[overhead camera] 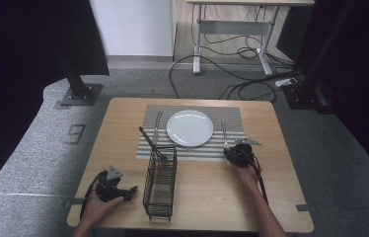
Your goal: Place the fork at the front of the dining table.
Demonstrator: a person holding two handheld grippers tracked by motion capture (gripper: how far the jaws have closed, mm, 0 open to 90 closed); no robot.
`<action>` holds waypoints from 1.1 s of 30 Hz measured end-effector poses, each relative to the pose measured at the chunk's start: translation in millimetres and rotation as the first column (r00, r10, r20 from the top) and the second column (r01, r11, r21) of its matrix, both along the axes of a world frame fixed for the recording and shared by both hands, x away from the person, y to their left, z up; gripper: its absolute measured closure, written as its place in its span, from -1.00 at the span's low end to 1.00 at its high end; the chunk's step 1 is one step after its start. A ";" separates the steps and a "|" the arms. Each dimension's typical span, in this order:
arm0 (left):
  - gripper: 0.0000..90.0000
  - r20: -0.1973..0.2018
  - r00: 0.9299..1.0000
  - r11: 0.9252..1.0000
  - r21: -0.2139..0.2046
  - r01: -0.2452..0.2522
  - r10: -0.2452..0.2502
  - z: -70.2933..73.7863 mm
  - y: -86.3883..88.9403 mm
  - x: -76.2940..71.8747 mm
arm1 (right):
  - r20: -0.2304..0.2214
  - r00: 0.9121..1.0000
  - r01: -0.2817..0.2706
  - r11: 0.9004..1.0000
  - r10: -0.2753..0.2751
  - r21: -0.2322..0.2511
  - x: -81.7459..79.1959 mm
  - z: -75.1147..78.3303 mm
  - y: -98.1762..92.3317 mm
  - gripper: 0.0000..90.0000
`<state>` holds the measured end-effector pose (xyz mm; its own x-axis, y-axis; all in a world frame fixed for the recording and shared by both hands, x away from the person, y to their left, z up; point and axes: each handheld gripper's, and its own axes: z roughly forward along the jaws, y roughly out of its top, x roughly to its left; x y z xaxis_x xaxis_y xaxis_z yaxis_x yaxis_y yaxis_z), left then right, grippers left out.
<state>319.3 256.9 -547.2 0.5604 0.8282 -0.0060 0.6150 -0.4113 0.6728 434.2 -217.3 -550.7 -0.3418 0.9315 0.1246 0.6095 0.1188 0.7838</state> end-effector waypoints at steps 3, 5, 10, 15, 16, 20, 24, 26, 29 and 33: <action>-0.88 0.000 1.000 1.000 0.000 -0.001 0.001 0.0 0.0 -0.1 | -0.008 1.000 0.002 1.000 -0.002 -0.002 4.0 0.0 1.9 0.38; -0.88 0.000 1.000 1.000 0.000 -0.001 0.001 0.0 0.0 -0.1 | -0.002 1.000 0.007 1.000 -0.007 0.008 6.2 -1.4 1.3 0.38; -0.87 0.000 1.000 1.000 0.000 -0.001 0.001 0.0 0.0 -0.2 | -0.010 1.000 0.014 1.000 -0.014 0.014 11.6 -1.3 -0.3 0.38; -0.87 0.000 1.000 1.000 0.000 -0.001 0.001 0.0 0.0 -0.2 | -0.018 1.000 0.003 1.000 -0.003 0.012 16.6 -1.7 1.4 0.35; -0.87 0.001 1.000 1.000 0.000 -0.001 0.001 0.0 0.1 -0.3 | -0.022 1.000 0.004 1.000 -0.003 0.015 18.2 -1.7 1.6 0.34; -0.87 0.001 1.000 1.000 0.000 -0.002 0.002 0.0 0.1 -0.3 | -0.019 1.000 0.002 1.000 -0.002 0.016 19.2 -1.5 1.6 0.33; -0.87 0.001 1.000 1.000 0.000 -0.002 0.002 0.0 0.1 -0.4 | -0.023 1.000 0.006 1.000 -0.006 0.019 18.0 -0.4 0.4 0.20; -0.87 0.001 1.000 1.000 0.000 -0.002 0.002 0.0 0.1 -0.4 | -0.015 1.000 0.009 0.999 -0.008 0.034 15.1 4.1 -1.5 0.16; -0.87 0.001 1.000 1.000 0.000 -0.002 0.002 0.0 0.1 -0.4 | -0.005 1.000 -0.002 0.999 0.003 0.037 9.4 12.2 -4.1 0.10; -0.87 0.001 1.000 1.000 0.000 -0.002 0.002 0.0 0.1 -0.4 | 0.013 0.999 -0.032 0.998 0.031 0.046 -2.8 23.6 -6.8 0.05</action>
